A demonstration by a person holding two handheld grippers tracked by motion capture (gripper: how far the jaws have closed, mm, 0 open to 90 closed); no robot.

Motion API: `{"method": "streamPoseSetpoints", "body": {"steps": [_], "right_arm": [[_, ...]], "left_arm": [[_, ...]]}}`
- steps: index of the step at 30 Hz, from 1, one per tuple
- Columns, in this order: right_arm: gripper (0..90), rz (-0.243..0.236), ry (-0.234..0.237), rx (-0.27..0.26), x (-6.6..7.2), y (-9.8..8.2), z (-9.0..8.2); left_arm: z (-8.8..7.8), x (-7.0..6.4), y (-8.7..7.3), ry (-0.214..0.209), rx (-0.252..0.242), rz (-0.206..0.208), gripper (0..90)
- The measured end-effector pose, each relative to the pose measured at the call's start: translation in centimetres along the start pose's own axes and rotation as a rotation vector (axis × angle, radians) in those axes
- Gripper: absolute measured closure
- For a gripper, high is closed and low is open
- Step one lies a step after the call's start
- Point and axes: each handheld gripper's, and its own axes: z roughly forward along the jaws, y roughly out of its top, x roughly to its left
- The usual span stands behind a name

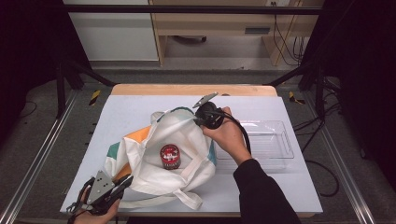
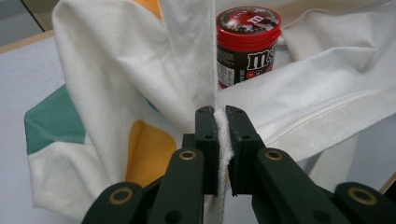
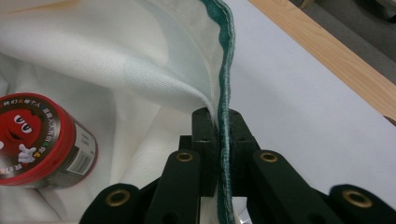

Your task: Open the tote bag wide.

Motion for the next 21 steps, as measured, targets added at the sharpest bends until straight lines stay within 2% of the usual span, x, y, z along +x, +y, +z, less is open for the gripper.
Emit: {"method": "streamPoseSetpoints", "body": {"steps": [2,4,8,10,13,14,15,17,21], "right_arm": [[85.2,-0.004,-0.006,0.017,-0.1,-0.1,0.3],[85.1,-0.006,-0.013,0.048,0.0,-0.4,1.0],[82.7,-0.013,-0.005,0.099,0.1,-1.0,2.2],[77.2,-0.009,0.003,0.116,0.1,-1.2,2.5],[66.4,-0.012,-0.003,0.099,0.3,-1.4,2.1],[63.7,-0.013,-0.005,0.090,0.3,-1.4,1.8],[60.2,-0.007,-0.006,0.074,0.3,-1.4,1.5],[53.1,0.013,-0.007,0.049,0.3,-1.4,0.5],[45.3,0.027,-0.004,0.007,0.7,-1.5,-1.3]], "left_arm": [[0.1,-0.1,-0.2,-0.010,0.021,-0.007,84.7],[0.3,-0.2,-0.4,-0.002,0.042,0.003,84.7],[0.5,-0.3,-0.4,-0.020,0.047,0.004,84.6],[0.6,-0.2,-0.5,-0.023,0.041,0.003,84.5],[0.6,-0.2,-0.6,-0.042,0.026,-0.018,84.0],[0.6,0.0,-0.6,-0.027,0.018,-0.006,83.8],[0.7,0.1,-0.6,-0.017,0.007,-0.011,83.2],[0.6,0.2,-0.7,-0.018,-0.017,-0.025,80.6],[0.6,0.2,-0.6,-0.009,-0.050,-0.034,73.3]]}}
